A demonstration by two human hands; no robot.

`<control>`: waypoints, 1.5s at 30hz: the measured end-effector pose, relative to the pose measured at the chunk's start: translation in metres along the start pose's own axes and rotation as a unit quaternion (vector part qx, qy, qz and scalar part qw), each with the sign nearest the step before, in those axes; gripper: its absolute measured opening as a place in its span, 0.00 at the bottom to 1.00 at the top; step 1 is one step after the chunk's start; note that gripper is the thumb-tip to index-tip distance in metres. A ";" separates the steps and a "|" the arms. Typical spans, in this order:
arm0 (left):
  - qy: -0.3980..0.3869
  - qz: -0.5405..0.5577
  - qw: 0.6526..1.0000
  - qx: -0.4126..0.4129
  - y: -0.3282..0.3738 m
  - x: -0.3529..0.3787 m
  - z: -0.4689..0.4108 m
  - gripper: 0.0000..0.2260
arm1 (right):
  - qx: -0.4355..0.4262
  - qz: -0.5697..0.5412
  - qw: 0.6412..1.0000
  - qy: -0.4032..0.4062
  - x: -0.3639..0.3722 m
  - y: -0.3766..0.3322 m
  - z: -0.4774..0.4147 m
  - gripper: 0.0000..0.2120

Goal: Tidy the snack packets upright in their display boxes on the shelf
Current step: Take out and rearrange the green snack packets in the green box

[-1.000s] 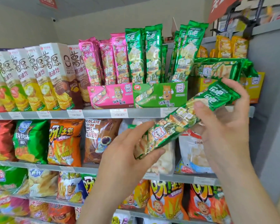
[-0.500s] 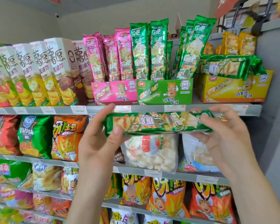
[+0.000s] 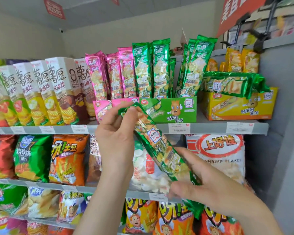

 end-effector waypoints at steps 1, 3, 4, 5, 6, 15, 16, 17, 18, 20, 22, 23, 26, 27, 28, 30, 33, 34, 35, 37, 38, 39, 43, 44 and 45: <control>-0.021 -0.004 1.000 0.006 -0.001 0.008 0.000 0.04 | -0.016 -0.007 1.000 0.001 0.006 -0.005 -0.002 0.33; -0.066 -0.038 0.997 0.030 -0.002 0.023 0.000 0.08 | -0.043 -0.031 0.998 0.025 0.018 -0.012 -0.007 0.28; -0.083 -0.051 0.995 0.038 -0.002 0.030 -0.001 0.11 | -0.053 -0.049 0.996 0.052 0.021 -0.014 -0.009 0.25; -0.097 -0.062 0.992 0.043 -0.002 0.036 -0.003 0.14 | -0.057 -0.067 0.993 0.080 0.023 -0.016 -0.010 0.23; -0.107 -0.079 0.990 0.052 -0.002 0.040 -0.004 0.15 | -0.054 -0.076 0.990 0.109 0.024 -0.017 -0.011 0.21; -0.230 -0.107 0.967 0.039 -0.009 0.066 -0.014 0.08 | -0.045 -0.132 0.972 0.188 0.001 -0.024 -0.021 0.14; -0.254 -0.108 0.961 0.012 -0.009 0.067 -0.018 0.09 | -0.048 -0.120 0.969 0.210 -0.002 -0.025 -0.023 0.11; -0.282 -0.123 0.951 -0.006 -0.006 0.068 -0.023 0.11 | -0.051 -0.111 0.964 0.235 -0.007 -0.024 -0.025 0.09; -0.310 -0.154 0.938 -0.008 -0.002 0.069 -0.029 0.13 | -0.047 -0.104 0.960 0.256 -0.012 -0.026 -0.027 0.08; -0.345 -0.216 0.913 0.039 0.011 0.072 -0.046 0.14 | -0.025 -0.104 0.954 0.281 -0.023 -0.024 -0.028 0.10; -0.323 -0.277 0.895 0.137 0.026 0.079 -0.068 0.11 | -0.021 -0.119 0.946 0.302 -0.034 -0.022 -0.029 0.18; -0.304 -0.335 0.867 0.207 0.032 0.085 -0.081 0.11 | -0.023 -0.114 0.941 0.317 -0.040 -0.023 -0.030 0.19; -0.323 -0.541 0.701 0.334 0.038 0.107 -0.117 0.18 | -0.068 -0.030 0.934 0.350 -0.058 -0.040 -0.032 0.08; -0.344 -0.594 0.648 0.332 0.036 0.112 -0.127 0.22 | -0.085 -0.005 0.932 0.353 -0.065 -0.045 -0.032 0.07; -0.358 -0.638 0.599 0.324 0.032 0.117 -0.135 0.26 | -0.099 0.015 0.927 0.362 -0.071 -0.050 -0.032 0.09; -0.363 -0.708 0.520 0.311 0.023 0.122 -0.147 0.32 | -0.120 0.044 0.912 0.390 -0.081 -0.054 -0.033 0.13; -0.373 -0.730 0.488 0.298 0.017 0.125 -0.155 0.34 | -0.134 0.053 0.900 0.412 -0.094 -0.057 -0.033 0.21; -0.382 -0.721 0.496 0.297 0.018 0.126 -0.157 0.35 | -0.140 0.056 0.896 0.417 -0.097 -0.058 -0.034 0.19; -0.393 -0.708 0.510 0.289 0.020 0.127 -0.159 0.36 | -0.146 0.058 0.892 0.424 -0.101 -0.059 -0.034 0.17; -0.416 -0.687 0.539 0.253 0.025 0.130 -0.164 0.37 | -0.157 0.047 0.887 0.432 -0.107 -0.060 -0.036 0.13; -0.423 -0.680 0.551 0.234 0.027 0.131 -0.166 0.36 | -0.160 0.038 0.888 0.430 -0.110 -0.060 -0.037 0.12; -0.429 -0.671 0.564 0.217 0.030 0.132 -0.168 0.35 | -0.159 0.031 0.890 0.426 -0.112 -0.060 -0.039 0.12; -0.453 -0.634 0.611 0.137 0.037 0.129 -0.173 0.29 | -0.153 0.008 0.899 0.411 -0.114 -0.060 -0.045 0.13; -0.458 -0.621 0.623 0.128 0.040 0.129 -0.174 0.26 | -0.157 0.004 0.899 0.410 -0.115 -0.060 -0.046 0.12; -0.462 -0.603 0.637 0.129 0.043 0.130 -0.175 0.23 | -0.161 0.001 0.898 0.410 -0.115 -0.060 -0.048 0.11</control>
Point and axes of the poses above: each hand's wrist, its own z-axis away from the middle knuckle, its own x-axis out of the palm, y = z × x, the point moved 2 cm from there along -z, towards the middle knuckle, and after that the axes turned 12 degrees about z, right-handed, at the moved point
